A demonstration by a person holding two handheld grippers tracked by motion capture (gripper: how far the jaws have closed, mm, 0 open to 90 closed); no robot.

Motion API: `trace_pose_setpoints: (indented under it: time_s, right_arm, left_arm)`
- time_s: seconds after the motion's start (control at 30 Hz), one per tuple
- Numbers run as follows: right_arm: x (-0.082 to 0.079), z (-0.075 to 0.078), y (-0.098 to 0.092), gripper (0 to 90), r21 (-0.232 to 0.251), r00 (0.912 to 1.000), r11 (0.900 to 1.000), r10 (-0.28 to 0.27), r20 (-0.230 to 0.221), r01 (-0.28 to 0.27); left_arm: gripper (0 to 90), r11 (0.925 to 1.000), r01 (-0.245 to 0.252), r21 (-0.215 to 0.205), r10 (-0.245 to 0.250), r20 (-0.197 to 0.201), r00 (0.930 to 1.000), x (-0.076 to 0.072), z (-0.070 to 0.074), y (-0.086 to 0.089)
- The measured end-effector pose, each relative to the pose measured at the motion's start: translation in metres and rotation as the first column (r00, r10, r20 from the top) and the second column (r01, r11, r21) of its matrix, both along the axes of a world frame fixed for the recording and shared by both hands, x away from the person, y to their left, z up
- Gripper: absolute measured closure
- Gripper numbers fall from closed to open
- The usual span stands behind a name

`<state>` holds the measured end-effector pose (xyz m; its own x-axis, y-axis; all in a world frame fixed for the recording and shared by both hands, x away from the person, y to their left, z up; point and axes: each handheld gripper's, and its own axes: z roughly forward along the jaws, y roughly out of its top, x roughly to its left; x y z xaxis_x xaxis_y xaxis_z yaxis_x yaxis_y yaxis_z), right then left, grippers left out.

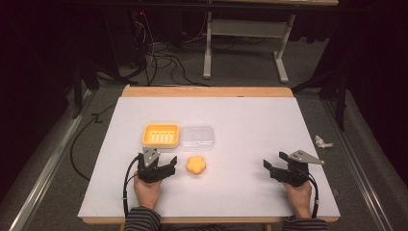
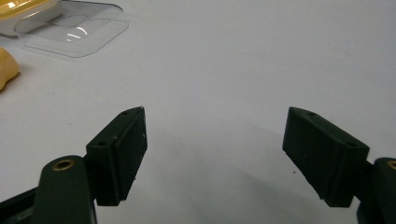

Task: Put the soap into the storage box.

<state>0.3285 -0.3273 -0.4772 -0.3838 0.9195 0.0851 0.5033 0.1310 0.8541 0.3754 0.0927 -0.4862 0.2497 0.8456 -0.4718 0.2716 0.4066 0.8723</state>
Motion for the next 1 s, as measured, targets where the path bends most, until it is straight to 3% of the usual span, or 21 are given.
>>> trace_pose_setpoints:
  time_s: [0.33,0.57,0.73,1.0]
  right_arm:
    - [0.001,0.0,0.0,22.2,0.004,1.0,1.0,-0.003,-0.006,0.003]
    - [0.002,0.0,-0.002,22.1,0.017,0.9999,1.0,-0.009,-0.011,0.009]
    - [0.002,0.0,-0.002,22.1,0.018,0.9999,1.0,-0.01,-0.009,0.01]
    - [0.002,0.0,-0.002,22.1,0.013,0.9999,1.0,-0.009,-0.013,0.009]
  left_arm:
    - [17.5,0.9996,0.005,0.028,-0.005,0.001,1.0,0.0,-0.001,-0.002]
    - [16.7,0.9996,0.015,0.022,-0.015,-0.005,0.9999,-0.001,0.0,-0.002]
    - [15.8,0.9986,0.048,0.023,-0.047,-0.045,0.9978,-0.005,0.004,-0.004]
    - [15.4,0.9973,0.072,0.013,-0.071,-0.072,0.9949,-0.01,0.008,-0.006]
